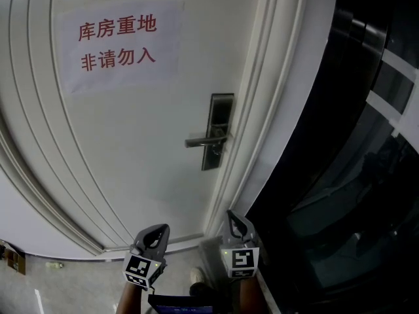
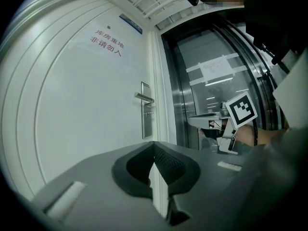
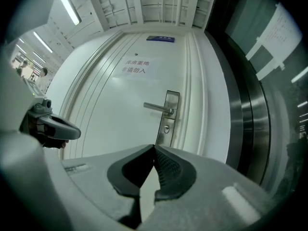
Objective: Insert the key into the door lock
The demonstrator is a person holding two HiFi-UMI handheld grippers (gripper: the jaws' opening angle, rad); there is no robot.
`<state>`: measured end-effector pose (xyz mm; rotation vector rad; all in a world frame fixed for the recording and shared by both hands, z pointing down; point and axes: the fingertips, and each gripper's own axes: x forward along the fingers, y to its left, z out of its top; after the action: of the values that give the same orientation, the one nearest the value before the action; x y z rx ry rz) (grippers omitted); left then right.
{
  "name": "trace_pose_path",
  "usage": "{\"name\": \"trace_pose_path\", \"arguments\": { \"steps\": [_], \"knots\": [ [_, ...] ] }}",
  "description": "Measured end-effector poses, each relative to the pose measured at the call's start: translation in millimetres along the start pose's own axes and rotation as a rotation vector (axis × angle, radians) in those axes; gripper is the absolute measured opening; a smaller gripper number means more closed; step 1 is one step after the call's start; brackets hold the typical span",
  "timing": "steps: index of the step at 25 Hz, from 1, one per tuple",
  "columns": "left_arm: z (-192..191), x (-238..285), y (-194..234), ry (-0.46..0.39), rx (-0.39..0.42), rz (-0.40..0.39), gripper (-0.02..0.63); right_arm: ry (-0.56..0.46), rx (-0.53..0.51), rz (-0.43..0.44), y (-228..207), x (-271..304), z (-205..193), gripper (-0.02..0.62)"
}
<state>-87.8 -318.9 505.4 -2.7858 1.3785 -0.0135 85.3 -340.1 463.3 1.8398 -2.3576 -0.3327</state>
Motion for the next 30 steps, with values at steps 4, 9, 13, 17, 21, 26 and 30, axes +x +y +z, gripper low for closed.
{"name": "trace_pose_path", "arguments": {
  "steps": [4,9,13,17,21,26,30],
  "knots": [
    [1,-8,-5,-0.002,0.000,-0.005,0.002,0.003,0.044,-0.001,3,-17,-3,0.002],
    [-2,-17,-10,0.003,0.000,-0.007,0.002,0.019,0.078,0.010,14,-31,-12,0.002],
    [-3,-23,-13,0.004,-0.001,-0.006,0.002,0.033,0.069,0.042,27,-39,-18,0.002],
    [-5,-30,-16,0.008,-0.001,-0.006,0.002,0.030,0.060,0.061,39,-46,-18,0.002],
    [-6,-35,-18,0.011,-0.003,-0.005,0.002,0.022,0.062,0.062,42,-53,-13,0.002],
    [-8,-41,-22,0.015,-0.012,-0.003,0.002,0.024,0.063,0.066,45,-62,-16,0.002],
    [-14,-45,-27,0.030,-0.016,-0.002,0.002,0.032,0.084,0.081,50,-67,-18,0.002]
  ]
}}
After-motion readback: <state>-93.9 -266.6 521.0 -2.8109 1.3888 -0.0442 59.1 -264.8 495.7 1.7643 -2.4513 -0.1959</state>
